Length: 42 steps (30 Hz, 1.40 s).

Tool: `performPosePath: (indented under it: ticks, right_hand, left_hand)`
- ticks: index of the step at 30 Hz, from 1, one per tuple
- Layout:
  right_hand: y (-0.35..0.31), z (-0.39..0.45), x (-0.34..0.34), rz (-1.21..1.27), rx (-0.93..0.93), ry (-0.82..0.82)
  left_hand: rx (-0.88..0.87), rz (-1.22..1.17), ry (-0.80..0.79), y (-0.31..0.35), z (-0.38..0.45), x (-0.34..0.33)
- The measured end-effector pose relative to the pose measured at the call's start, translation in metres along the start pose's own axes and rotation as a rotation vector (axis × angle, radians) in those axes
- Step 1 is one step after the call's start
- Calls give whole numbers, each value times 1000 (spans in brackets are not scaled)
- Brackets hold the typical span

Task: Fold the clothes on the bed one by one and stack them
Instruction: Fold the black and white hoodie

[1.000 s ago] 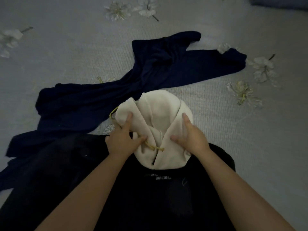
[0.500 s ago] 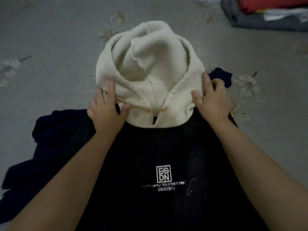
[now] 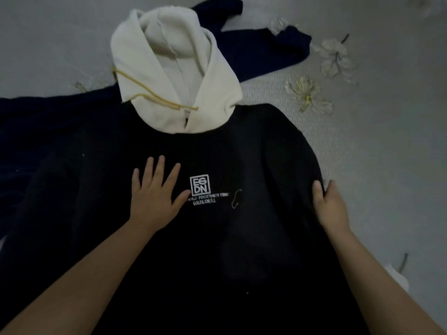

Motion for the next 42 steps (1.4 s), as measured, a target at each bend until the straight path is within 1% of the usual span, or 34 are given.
performPosePath:
  ticks: [1, 4, 5, 7, 10, 12, 13, 15, 16, 17, 18, 19, 20, 21, 22, 23, 24, 25, 26, 27, 28, 29, 30, 31, 32, 34, 36, 38, 41, 42]
  right_hand:
    - [5, -8, -2, 8, -12, -4]
    - [8, -16, -3, 19, -14, -19]
    - [5, -12, 3, -19, 22, 4]
    - [1, 1, 32, -126, 83, 98]
    - [-11, 25, 92, -316, 206, 248]
    - [-28, 47, 124, -452, 392, 359]
    - [-34, 58, 131, -503, 481, 398]
    - [-34, 83, 136, -570, 575, 455]
    - [-29, 92, 134, -601, 573, 438]
    - [-18, 101, 128, -627, 535, 375]
    - [0, 112, 119, -636, 424, 261]
    - [23, 120, 110, -652, 259, 121]
    - [49, 122, 103, -646, 140, -29]
    - [69, 121, 98, -606, 120, -141]
    - [82, 117, 98, -559, 146, -224]
    - [92, 111, 102, -480, 198, -267]
    - [101, 106, 109, -371, 259, -268]
    - [106, 102, 121, -273, 333, -218]
    - [113, 101, 135, -241, 403, -118]
    - [124, 103, 149, -275, 443, 8]
    - [135, 106, 163, -329, 420, 108]
    - [149, 112, 174, -369, 334, 126]
    - [163, 120, 182, -396, 237, 102]
    - [176, 130, 186, -412, 147, 43]
    - [187, 140, 190, -391, 104, 2]
    - [200, 157, 201, -264, 121, -29]
    - [197, 176, 225, -213, 166, 18]
    - [191, 200, 260, -248, 204, 75]
    - [182, 240, 308, -268, 213, 63]
    - [181, 251, 317, -316, 218, 90]
  left_hand:
    - [6, 0, -45, 0, -3, -7]
    - [52, 9, -82, 0, -7, -13]
    - [71, 30, -106, 0, -6, -10]
    - [90, 77, -131, 6, -5, 0]
    - [68, 71, -96, 31, -3, 14]
    - [13, -17, -10, 62, 3, 23]
    - [-33, -49, 42, 81, 8, 28]
    - [-112, -64, 97, 124, 16, 35]
    - [-132, -85, 96, 144, 20, 38]
    - [-144, -98, 69, 163, 20, 37]
    - [-146, -87, 27, 179, 20, 30]
    - [-134, -62, -19, 192, 20, 20]
    - [-119, -23, -77, 202, 21, 7]
    - [-96, 14, -124, 208, 21, -4]
    - [-64, 23, -150, 215, 19, -9]
    - [-23, 23, -137, 220, 18, -11]
    - [18, 21, -157, 224, 17, -10]
    - [67, 5, -155, 228, 18, -8]
    - [88, -26, -127, 234, 19, -4]
    - [68, -59, -74, 243, 20, 2]
    - [31, -93, -22, 253, 22, 7]
    - [-22, -114, 10, 267, 26, 11]
    - [-70, -114, 3, 281, 32, 12]
    - [-115, -108, 8, 296, 40, 14]
    - [-152, -101, 16, 312, 48, 17]
    - [-212, -76, 31, 343, 65, 26]
    - [-281, -60, 64, 371, 80, 30]
    - [-302, -68, 62, 396, 95, 34]
    - [-282, -75, 73, 425, 117, 37]
    - [-288, -47, 65, 433, 122, 36]
Point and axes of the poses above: each hand's wrist, its own z-axis towards the middle knuckle, its own x-axis out of the back of the hand, y = z × x, the point moved 4 cm from there along z, towards the middle knuckle, and after that the axes turned 7 degrees about z, right-handed, at the moved point
